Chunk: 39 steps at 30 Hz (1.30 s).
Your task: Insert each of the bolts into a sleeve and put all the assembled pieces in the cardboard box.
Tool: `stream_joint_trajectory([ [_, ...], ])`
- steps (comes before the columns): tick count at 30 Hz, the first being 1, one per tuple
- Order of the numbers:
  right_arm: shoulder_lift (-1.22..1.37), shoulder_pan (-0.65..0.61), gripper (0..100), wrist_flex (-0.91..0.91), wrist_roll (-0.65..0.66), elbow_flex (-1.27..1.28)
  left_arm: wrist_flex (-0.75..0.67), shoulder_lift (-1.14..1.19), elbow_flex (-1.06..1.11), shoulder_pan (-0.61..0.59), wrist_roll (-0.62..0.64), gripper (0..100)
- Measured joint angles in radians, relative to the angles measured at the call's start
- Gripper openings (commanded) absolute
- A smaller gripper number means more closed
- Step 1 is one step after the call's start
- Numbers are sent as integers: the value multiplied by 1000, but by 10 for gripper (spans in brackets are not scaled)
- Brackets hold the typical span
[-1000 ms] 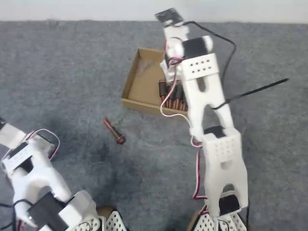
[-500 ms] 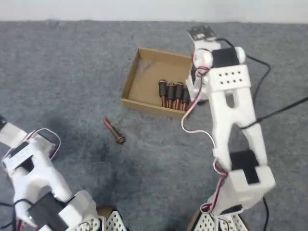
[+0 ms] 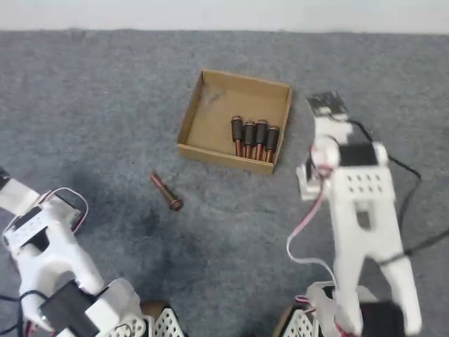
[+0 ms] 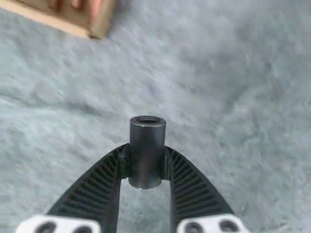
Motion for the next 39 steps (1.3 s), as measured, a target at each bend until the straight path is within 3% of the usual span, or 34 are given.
stream_joint_trajectory([
  [12,-456,232,7,-180,95,466,0,0,0,0,-40,12],
  [24,-528,399,7,-433,147,778,0,0,0,72,-78,12],
  [31,-528,400,7,-486,166,816,20,2,-28,210,-339,12],
  [39,-528,382,7,-489,204,827,190,2,-175,371,-950,12],
])
